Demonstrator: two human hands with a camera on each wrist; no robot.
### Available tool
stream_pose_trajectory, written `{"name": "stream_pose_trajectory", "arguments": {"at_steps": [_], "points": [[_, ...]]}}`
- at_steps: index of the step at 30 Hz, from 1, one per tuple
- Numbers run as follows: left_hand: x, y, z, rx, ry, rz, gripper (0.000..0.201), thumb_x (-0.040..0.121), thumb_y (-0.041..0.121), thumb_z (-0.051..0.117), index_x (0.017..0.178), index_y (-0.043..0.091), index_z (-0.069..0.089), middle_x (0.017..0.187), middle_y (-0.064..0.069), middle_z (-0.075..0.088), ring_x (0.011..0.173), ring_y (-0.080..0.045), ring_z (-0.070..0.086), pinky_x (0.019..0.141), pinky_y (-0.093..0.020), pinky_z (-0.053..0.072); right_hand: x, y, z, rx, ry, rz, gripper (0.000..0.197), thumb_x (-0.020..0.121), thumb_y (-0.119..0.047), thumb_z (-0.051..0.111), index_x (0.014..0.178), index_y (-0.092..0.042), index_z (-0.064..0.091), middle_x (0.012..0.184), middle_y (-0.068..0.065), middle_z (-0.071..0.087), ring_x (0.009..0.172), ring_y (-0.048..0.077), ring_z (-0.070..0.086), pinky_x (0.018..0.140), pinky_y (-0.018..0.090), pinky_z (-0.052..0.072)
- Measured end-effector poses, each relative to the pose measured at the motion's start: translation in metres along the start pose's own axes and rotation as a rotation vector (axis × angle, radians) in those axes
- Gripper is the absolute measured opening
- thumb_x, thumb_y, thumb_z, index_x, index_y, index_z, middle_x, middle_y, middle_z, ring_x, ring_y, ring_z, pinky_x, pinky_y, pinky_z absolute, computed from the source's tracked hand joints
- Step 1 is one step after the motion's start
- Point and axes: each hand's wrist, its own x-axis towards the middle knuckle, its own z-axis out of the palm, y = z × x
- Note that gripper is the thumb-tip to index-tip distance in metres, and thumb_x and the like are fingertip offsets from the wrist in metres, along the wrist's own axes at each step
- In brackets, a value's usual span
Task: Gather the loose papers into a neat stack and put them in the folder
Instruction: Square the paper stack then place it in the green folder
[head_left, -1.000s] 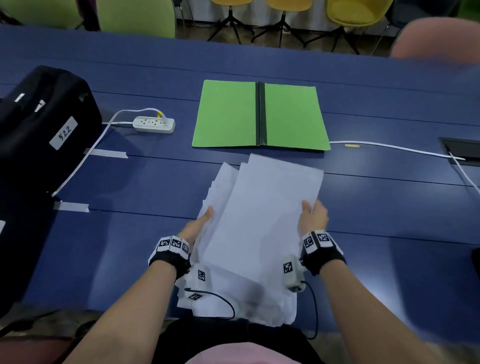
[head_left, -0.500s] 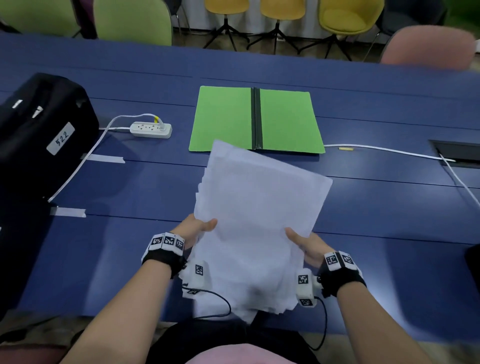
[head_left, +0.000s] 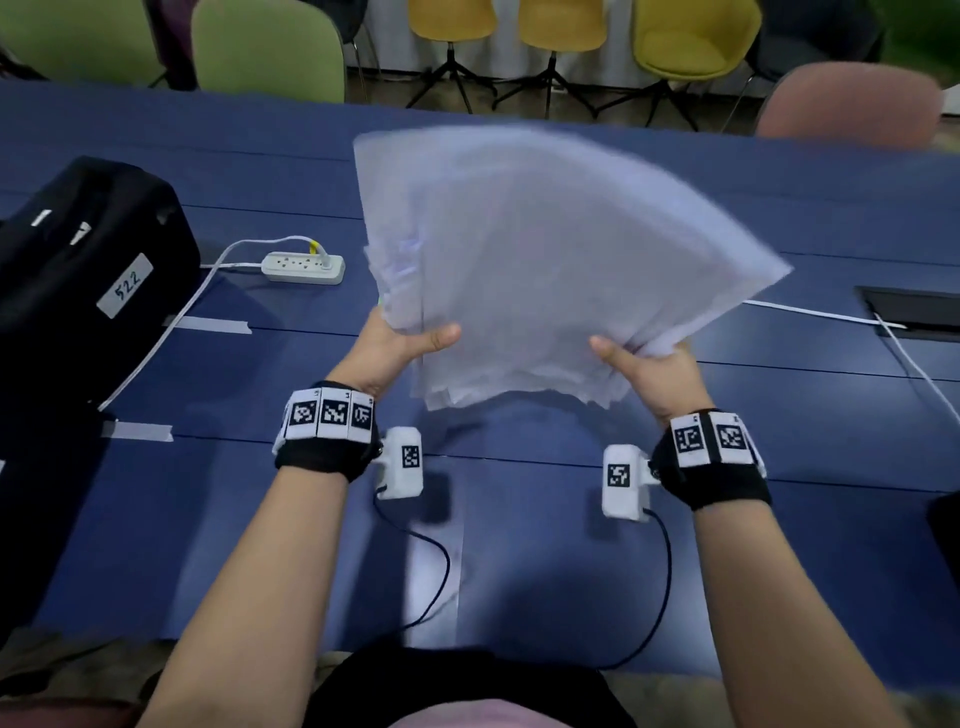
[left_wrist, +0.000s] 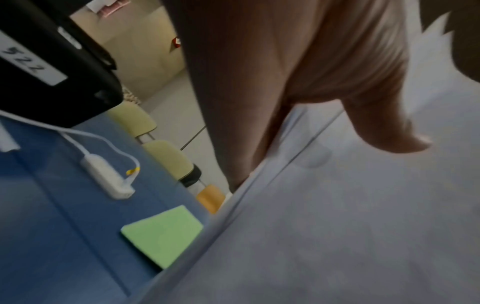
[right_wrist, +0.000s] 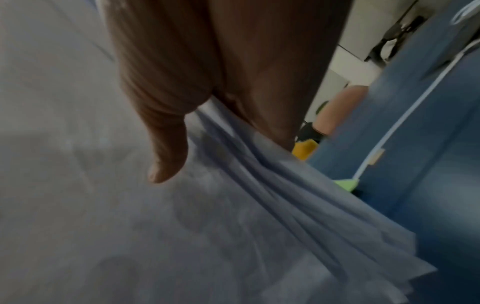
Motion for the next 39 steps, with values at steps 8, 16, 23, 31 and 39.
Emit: {"name": "stream_pose_trajectory", "arguments": {"at_steps": [8, 16, 23, 31, 39], "points": [[0.016, -0.013, -0.005, 0.129, 0.069, -0.082, 0.045, 0.072, -0.009, 0.074, 0.11, 0.012, 0.065, 0.094, 0.006, 0.075, 0.09, -0.012, 0.071, 0.086, -0.034, 0.056, 0.005, 0.03, -0.002, 0.057, -0.108, 0.081, 0.042, 0.078, 0.011, 0.067, 0.116, -0.003, 0.059, 0.089, -0.016, 0.072, 0.074, -0.008, 0.067, 0.07, 0.011, 0.051], [0.021, -0.011, 0.022, 0.167, 0.071, -0.048, 0.057, 0.085, -0.011, 0.06, 0.137, 0.001, 0.04, 0.116, -0.006, 0.061, 0.088, 0.008, 0.064, 0.078, -0.007, 0.051, 0.008, 0.003, 0.018, 0.163, 0.051, -0.081, 0.026, 0.081, 0.008, 0.066, 0.091, -0.016, 0.065, 0.077, -0.02, 0.071, 0.068, -0.012, 0.064, 0.07, 0.01, 0.05], [0.006, 0.001, 0.029, 0.179, 0.095, 0.094, 0.06, 0.08, -0.016, 0.062, 0.128, 0.016, 0.045, 0.111, 0.005, 0.06, 0.089, 0.016, 0.061, 0.086, -0.008, 0.049, 0.002, -0.018, 0.008, 0.248, 0.123, -0.21, 0.029, 0.075, 0.004, 0.073, 0.083, -0.023, 0.068, 0.079, -0.02, 0.073, 0.079, -0.002, 0.067, 0.079, 0.018, 0.054], [0.006, -0.006, 0.015, 0.202, 0.112, -0.055, 0.028, 0.074, 0.0, 0.077, 0.097, 0.014, 0.067, 0.089, 0.004, 0.075, 0.083, -0.007, 0.073, 0.054, -0.024, 0.054, 0.0, 0.009, -0.012, 0.188, -0.051, -0.072, 0.042, 0.074, 0.007, 0.072, 0.107, -0.017, 0.064, 0.087, -0.017, 0.075, 0.086, -0.002, 0.069, 0.075, 0.013, 0.053], [0.016, 0.01, 0.026, 0.266, 0.327, 0.071, 0.063, 0.092, 0.059, 0.039, 0.07, 0.002, 0.055, 0.063, -0.003, 0.057, 0.062, -0.013, 0.053, 0.066, -0.03, 0.045, 0.001, 0.011, -0.012, 0.092, -0.143, -0.096, 0.046, 0.072, 0.011, 0.073, 0.098, -0.026, 0.064, 0.09, -0.018, 0.072, 0.083, -0.007, 0.067, 0.072, 0.009, 0.051]]}}
